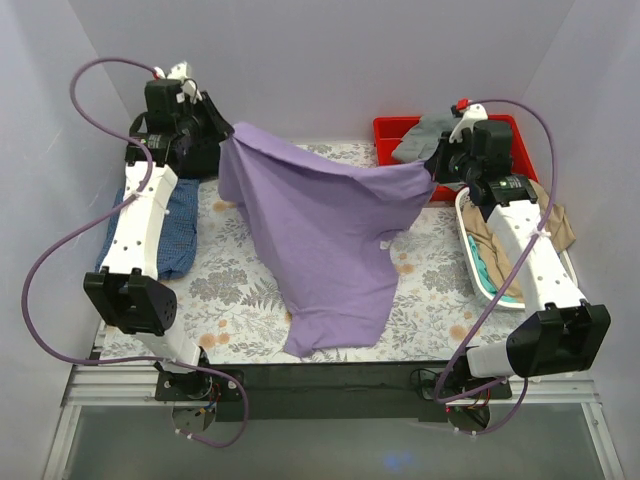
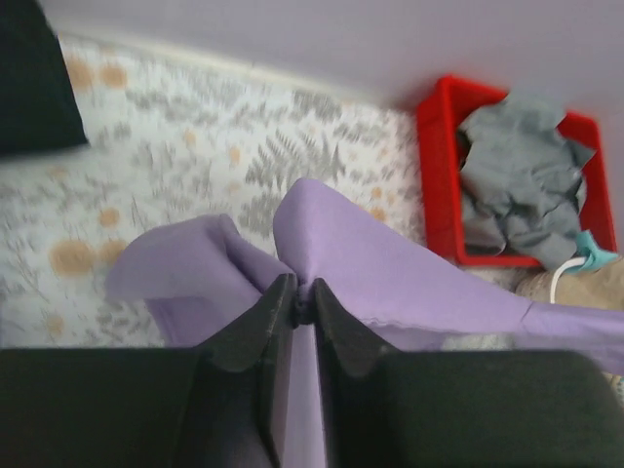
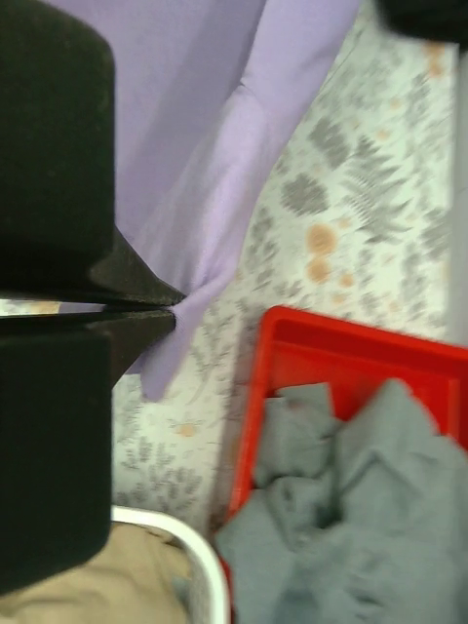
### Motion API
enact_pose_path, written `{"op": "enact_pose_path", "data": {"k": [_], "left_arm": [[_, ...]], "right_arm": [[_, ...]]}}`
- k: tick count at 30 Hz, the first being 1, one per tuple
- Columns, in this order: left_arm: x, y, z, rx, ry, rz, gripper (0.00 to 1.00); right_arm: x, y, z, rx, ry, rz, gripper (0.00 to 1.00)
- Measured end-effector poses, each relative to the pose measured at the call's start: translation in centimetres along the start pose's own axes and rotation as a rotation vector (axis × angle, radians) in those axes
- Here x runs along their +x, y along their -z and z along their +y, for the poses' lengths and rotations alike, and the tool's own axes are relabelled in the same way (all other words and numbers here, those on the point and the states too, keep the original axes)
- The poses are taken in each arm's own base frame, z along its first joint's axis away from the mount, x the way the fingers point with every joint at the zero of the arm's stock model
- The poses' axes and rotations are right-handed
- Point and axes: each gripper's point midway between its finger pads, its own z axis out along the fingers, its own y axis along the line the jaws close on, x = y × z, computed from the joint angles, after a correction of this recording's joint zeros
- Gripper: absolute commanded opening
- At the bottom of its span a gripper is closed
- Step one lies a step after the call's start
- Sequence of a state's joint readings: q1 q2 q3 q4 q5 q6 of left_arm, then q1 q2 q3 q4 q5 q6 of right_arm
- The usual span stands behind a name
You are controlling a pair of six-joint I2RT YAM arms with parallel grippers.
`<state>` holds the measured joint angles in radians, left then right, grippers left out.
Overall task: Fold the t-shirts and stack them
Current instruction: Flatten the tshirt out
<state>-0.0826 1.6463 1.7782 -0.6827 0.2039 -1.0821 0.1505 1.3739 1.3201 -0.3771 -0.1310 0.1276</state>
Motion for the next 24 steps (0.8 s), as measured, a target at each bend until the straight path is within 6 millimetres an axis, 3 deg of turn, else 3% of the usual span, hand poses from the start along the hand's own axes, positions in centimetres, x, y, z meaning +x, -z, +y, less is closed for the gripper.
{"op": "enact_pose_path", "data": {"k": [1,2,3,4,6,8,14,15,16,19,20,24], "left_arm": [[-1.8,0.8,-0.8,0.011,-0.013,-0.044,0.32],[-3.5,1.7,-1.7,0.029,-0.025,-0.088,0.13],[-4.4,2.5,-2.2,0.041,-0.035,-0.118,0.00],[-4.9,3.1,-2.5,0.048,-0.045,-0.138,0.00],[-4.4,3.8,-2.3,0.048,-0.054,-0.140,0.00],[-2.8,3.8,-1.7,0.043,-0.052,-0.103,0.00],[-0.2,1.6,-0.7,0.044,-0.054,0.000,0.01],[0.2,1.3,-0.6,0.050,-0.050,0.014,0.15],[0.8,1.0,-0.7,0.068,-0.046,0.028,0.35],[3.0,-0.2,-1.0,0.134,0.004,0.083,0.47],[4.3,-0.9,-1.2,0.172,0.027,0.111,0.64],[11.9,-4.1,-0.2,0.227,0.137,0.277,0.64]], "right_arm": [[-1.4,0.4,0.4,-0.012,0.006,-0.033,0.01],[-3.1,0.8,0.9,-0.029,0.012,-0.073,0.01],[-4.0,1.2,1.3,-0.043,0.016,-0.096,0.01],[-4.7,1.5,1.6,-0.056,0.018,-0.115,0.01],[-5.3,1.9,2.1,-0.076,0.017,-0.132,0.01],[-5.2,2.0,2.2,-0.079,0.013,-0.127,0.01],[-4.7,2.1,2.4,-0.086,0.005,-0.106,0.01],[-4.6,2.1,2.4,-0.089,0.003,-0.103,0.01],[-4.5,2.1,2.4,-0.090,0.002,-0.100,0.01],[-4.3,2.1,2.6,-0.098,-0.001,-0.091,0.01],[-4.3,2.1,2.6,-0.099,-0.001,-0.090,0.01],[-4.2,2.1,2.6,-0.101,-0.001,-0.087,0.01]]}}
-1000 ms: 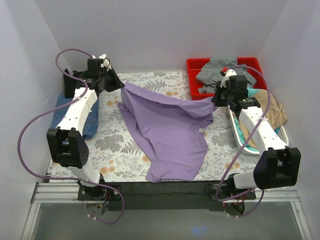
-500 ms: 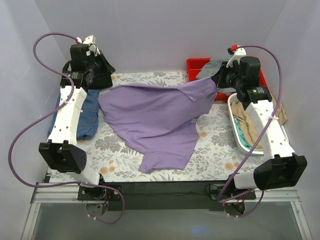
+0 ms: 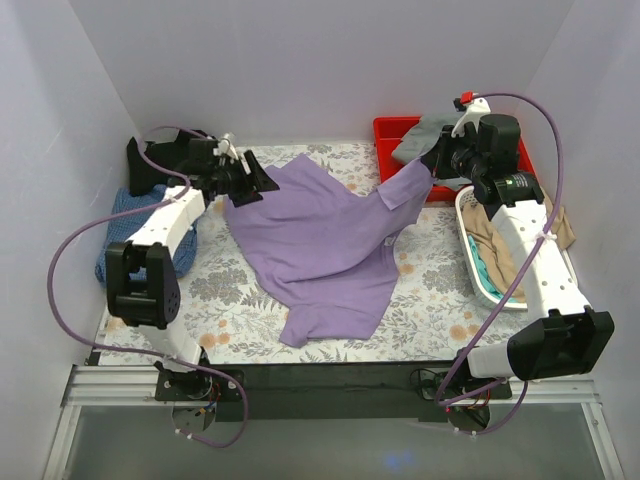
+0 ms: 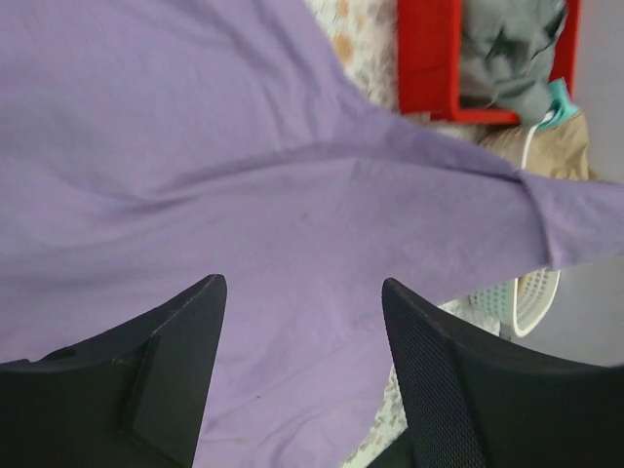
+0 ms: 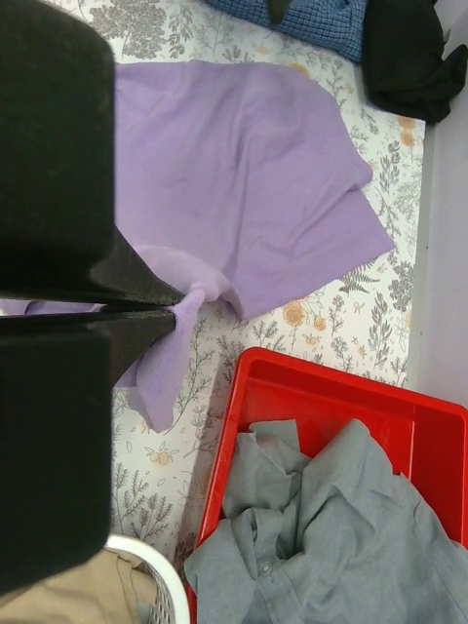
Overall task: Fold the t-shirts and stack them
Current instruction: Flatten the tshirt out
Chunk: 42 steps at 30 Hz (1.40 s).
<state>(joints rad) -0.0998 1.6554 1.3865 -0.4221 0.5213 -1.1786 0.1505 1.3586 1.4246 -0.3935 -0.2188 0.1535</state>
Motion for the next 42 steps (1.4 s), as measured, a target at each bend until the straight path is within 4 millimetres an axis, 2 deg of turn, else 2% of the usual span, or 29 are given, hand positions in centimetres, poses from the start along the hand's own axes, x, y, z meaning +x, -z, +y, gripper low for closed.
{"op": "enact_pose_path", "data": {"k": [3,7,10,11,13,14,15,17,20,22,25,27,30,42], "left_arm": [[3.8,-4.2,1.9,0.000,0.073,0.104,0.64],[5.9,-9.4,3.5,-0.002,0.129,0.169,0.64],[4.2,-13.6,3.8,0.023,0.127,0.154,0.64],[2.2,-15.7,3.4,0.053,0.116,0.127,0.63],[1.1,-16.8,3.1,0.073,0.102,0.104,0.63],[-0.9,-18.2,2.3,0.111,0.084,0.078,0.63],[-1.5,-18.5,2.1,0.121,0.076,0.066,0.63],[-3.8,-20.2,1.1,0.175,0.046,0.023,0.63],[-5.4,-21.9,0.7,0.216,0.025,-0.010,0.58],[-5.1,-22.8,1.5,0.209,0.025,-0.006,0.57],[-3.1,-23.9,4.0,0.153,0.046,0.028,0.61],[-1.3,-24.5,5.9,0.111,0.073,0.064,0.73],[-2.0,-24.5,5.5,0.136,0.057,0.051,0.79],[-4.4,-25.8,6.7,0.049,-0.083,-0.041,0.83]], "right_arm": [[0.1,0.0,0.1,-0.007,-0.001,0.003,0.01],[0.9,-0.3,0.2,-0.018,-0.005,0.020,0.01],[1.8,-0.6,0.1,-0.025,-0.012,0.041,0.01],[2.4,-1.0,0.1,-0.034,-0.018,0.054,0.01],[3.1,-1.3,0.0,-0.039,-0.024,0.066,0.01],[3.5,-1.5,-0.1,-0.039,-0.029,0.076,0.01],[4.0,-1.8,-0.2,-0.041,-0.032,0.085,0.01],[5.3,-2.4,-0.5,-0.037,-0.043,0.116,0.01],[6.6,-3.0,-0.9,-0.033,-0.053,0.145,0.01],[7.2,-3.3,-1.1,-0.031,-0.058,0.159,0.01],[7.4,-3.5,-1.2,-0.030,-0.059,0.165,0.01],[7.3,-3.6,-1.1,-0.032,-0.058,0.161,0.01],[7.2,-3.6,-1.1,-0.035,-0.058,0.160,0.01],[7.4,-3.6,-0.8,-0.054,-0.058,0.162,0.01]]}}
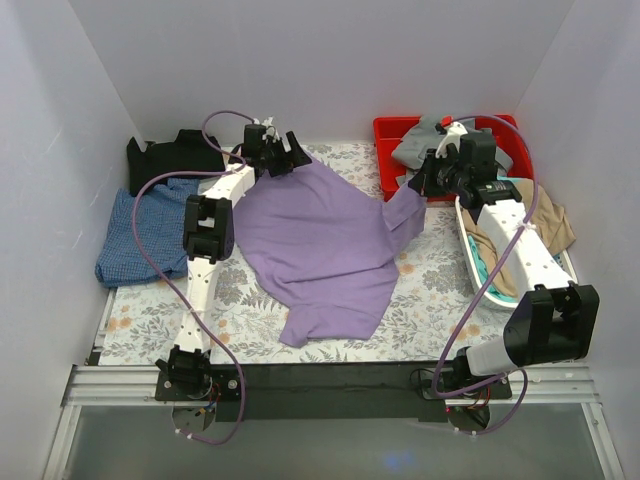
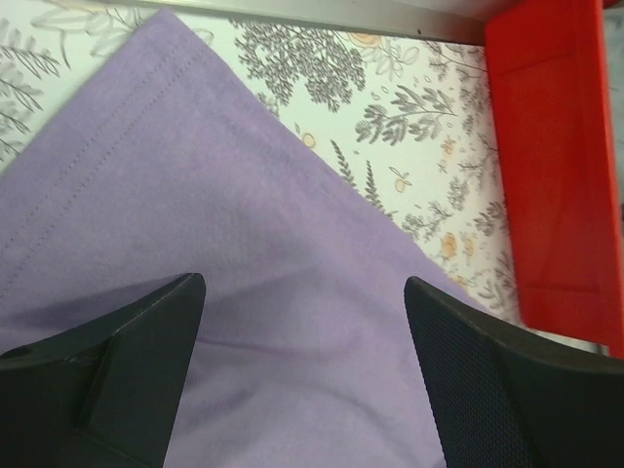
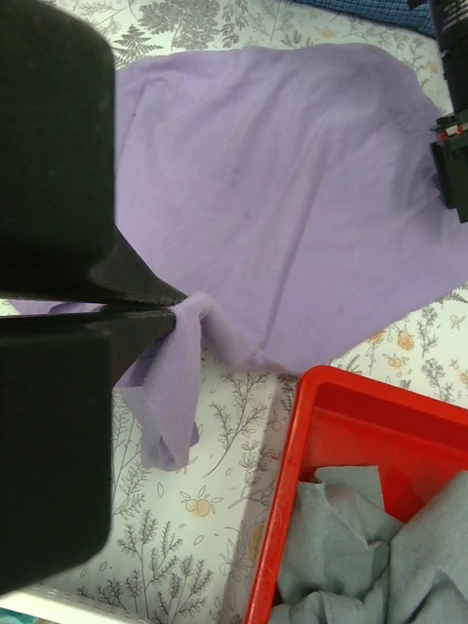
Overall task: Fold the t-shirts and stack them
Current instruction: Flatten the tshirt out
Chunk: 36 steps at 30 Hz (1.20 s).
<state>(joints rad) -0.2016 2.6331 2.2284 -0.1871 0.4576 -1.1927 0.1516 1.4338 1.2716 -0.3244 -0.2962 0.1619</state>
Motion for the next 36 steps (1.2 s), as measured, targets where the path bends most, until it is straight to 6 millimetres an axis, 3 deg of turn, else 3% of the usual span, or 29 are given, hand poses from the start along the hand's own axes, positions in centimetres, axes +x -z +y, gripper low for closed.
{"op": "enact_pose_path", "data": {"k": [12,21,25,29,33,36], "left_arm": [[-0.8,-0.2,2.1,-0.205,-0.218,-0.059,0.86],[0.5,5.8,6.5,-0.486,-0.225,-0.054,0.87],[0.3,7.3,7.9,-0.532,-0.211,-0.061,0.88],[-1.2,7.7,8.2,-0.540,-0.206,-0.058,0.88],[-6.0,7.0,7.0,-0.518,-0.240,-0.140,0.88],[-8.1,7.2,6.1,-0.508,-0.267,-0.191,0.88]], "right_arm": [[2.3,-1.0,-0.1,-0.021,-0.030,0.053,0.01],[3.9,-1.2,-0.4,-0.020,-0.046,0.077,0.01],[4.3,-1.2,-0.6,-0.013,-0.047,0.082,0.01],[4.2,-1.1,-0.5,-0.017,-0.045,0.077,0.01],[4.1,-1.1,-0.4,-0.019,-0.045,0.077,0.01],[4.2,-1.2,-0.4,-0.022,-0.044,0.078,0.01]]}}
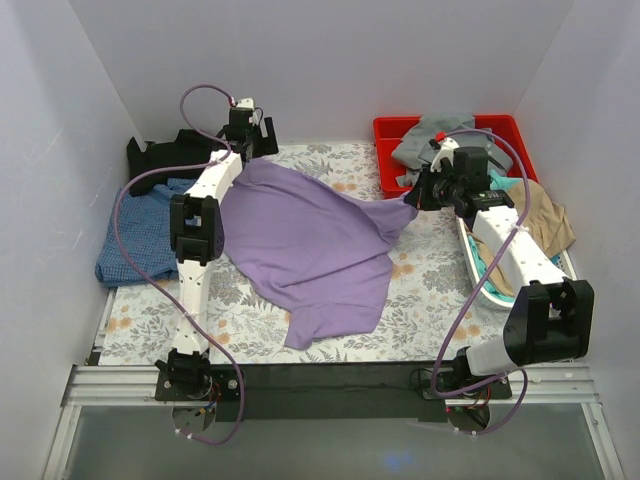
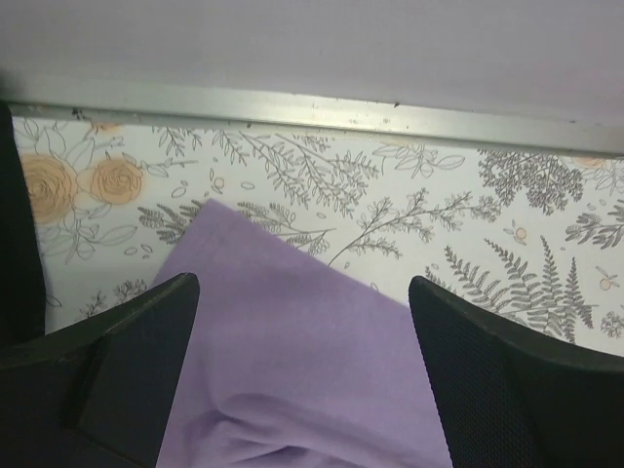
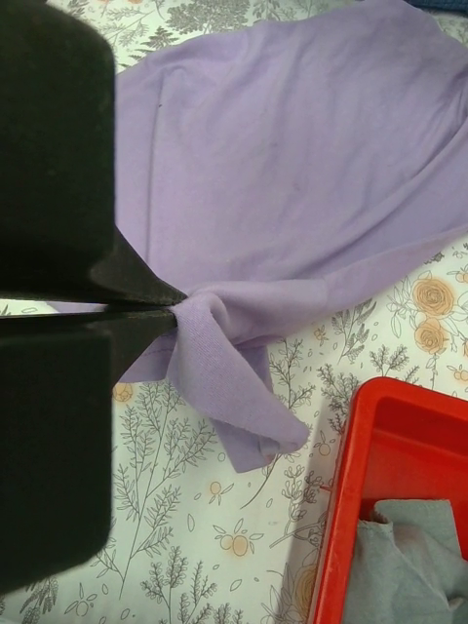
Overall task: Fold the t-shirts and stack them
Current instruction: Flatten the tshirt out
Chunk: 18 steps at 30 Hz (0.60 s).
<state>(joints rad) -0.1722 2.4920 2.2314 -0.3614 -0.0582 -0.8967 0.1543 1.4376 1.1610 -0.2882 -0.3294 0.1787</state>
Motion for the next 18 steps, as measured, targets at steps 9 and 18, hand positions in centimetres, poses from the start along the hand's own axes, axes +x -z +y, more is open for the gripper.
{"op": "enact_pose_path", "data": {"k": [9,18], "left_arm": [[1.4,-2.8,0.4,-0.001,-0.041,-0.002,0.89],[3.8,-5.0,1.8,-0.020,-0.096,0.015,0.89]], "right_arm": [[0.9,-0.9,-0.1,-0.012,-0.011,0.034,0.01],[1.2,-1.2,0.0,-0.023,-0.015,0.045,0.01]]}}
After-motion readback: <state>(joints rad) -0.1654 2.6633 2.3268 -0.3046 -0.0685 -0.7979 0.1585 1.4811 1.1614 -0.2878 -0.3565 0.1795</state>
